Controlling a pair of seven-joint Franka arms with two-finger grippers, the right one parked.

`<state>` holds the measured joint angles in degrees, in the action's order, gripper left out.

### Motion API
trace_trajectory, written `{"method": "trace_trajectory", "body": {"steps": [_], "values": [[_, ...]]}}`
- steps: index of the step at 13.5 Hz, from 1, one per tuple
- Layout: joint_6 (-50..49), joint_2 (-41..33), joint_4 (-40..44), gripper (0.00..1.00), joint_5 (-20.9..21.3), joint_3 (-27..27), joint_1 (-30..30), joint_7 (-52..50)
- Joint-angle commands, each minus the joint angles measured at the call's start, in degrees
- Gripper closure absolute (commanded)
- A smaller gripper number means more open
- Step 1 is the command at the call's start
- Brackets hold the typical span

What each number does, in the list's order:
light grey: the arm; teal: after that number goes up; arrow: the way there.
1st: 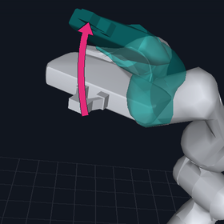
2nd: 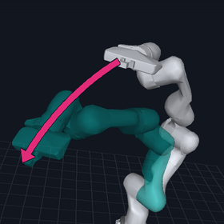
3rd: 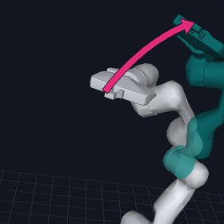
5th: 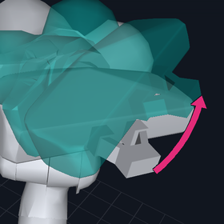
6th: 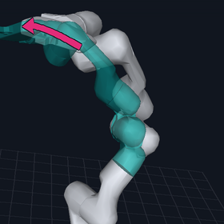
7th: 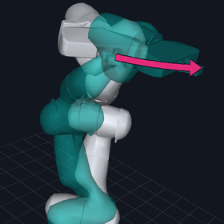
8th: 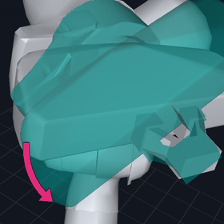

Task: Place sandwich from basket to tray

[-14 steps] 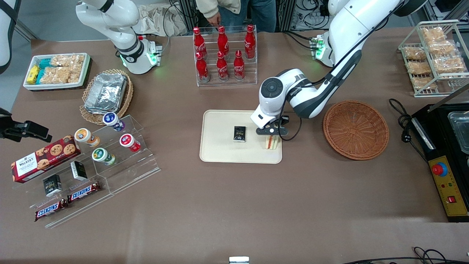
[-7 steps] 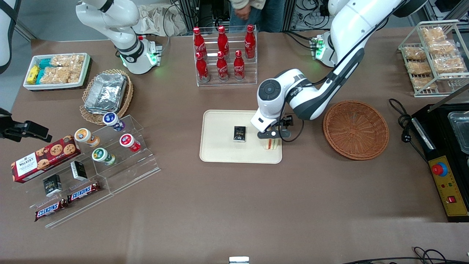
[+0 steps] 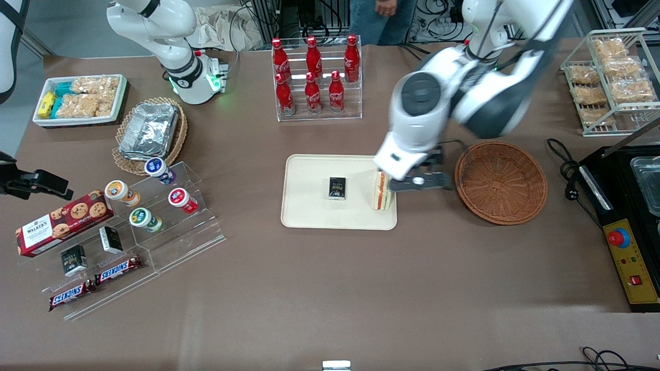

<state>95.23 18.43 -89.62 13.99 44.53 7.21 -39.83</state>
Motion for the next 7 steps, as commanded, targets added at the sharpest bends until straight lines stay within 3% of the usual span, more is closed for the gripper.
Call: {"method": "trace_trajectory", "body": {"steps": [1, 3, 4, 7], "values": [[-3.29, -4.09, 0.33, 0.0, -3.96, 0.47, 5.51, 7.82], [-6.17, -6.9, 0.33, 0.0, -5.02, -1.19, 7.9, 14.91], [-7.59, -8.4, 0.41, 0.0, -5.81, -6.6, 6.95, 20.09], [-8.13, -16.3, -1.25, 0.0, -14.06, -25.83, -1.54, 30.92]]}}
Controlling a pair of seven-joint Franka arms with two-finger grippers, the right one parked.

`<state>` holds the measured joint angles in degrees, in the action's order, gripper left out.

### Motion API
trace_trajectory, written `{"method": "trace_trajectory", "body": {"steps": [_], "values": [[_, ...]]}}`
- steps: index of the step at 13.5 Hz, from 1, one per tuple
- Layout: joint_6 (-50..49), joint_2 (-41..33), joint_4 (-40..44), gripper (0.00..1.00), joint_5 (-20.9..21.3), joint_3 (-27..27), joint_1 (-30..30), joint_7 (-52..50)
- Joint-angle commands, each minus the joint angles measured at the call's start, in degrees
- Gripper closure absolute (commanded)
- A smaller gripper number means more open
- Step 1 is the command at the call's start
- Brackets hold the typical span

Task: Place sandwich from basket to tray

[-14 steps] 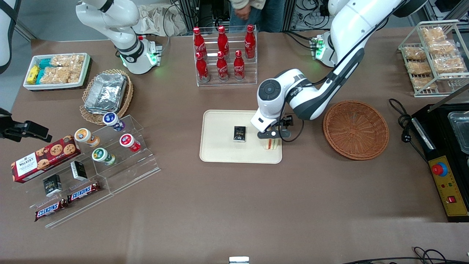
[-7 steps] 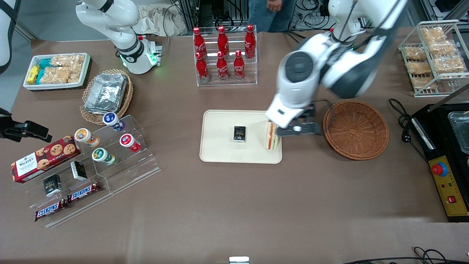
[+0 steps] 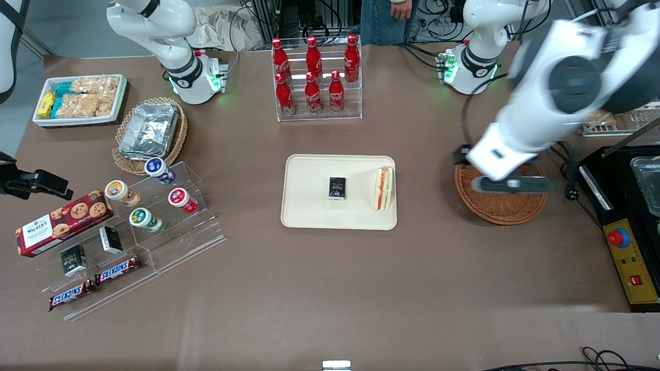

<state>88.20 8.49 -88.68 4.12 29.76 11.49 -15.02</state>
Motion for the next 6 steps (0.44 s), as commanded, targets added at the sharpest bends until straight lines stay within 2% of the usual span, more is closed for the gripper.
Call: {"method": "trace_trajectory", "body": {"steps": [1, 2, 4, 6], "values": [[-1.1, -8.73, -3.42, 0.0, -5.69, -17.04, -9.52, 6.93], [-1.1, -11.11, -4.74, 0.0, -7.27, -21.19, -11.99, 7.02], [-0.84, -14.63, -7.38, 0.0, -7.46, -26.04, -15.34, 7.2], [-0.66, -14.04, -6.6, 0.0, -5.02, -26.86, -16.41, 6.67]]}}
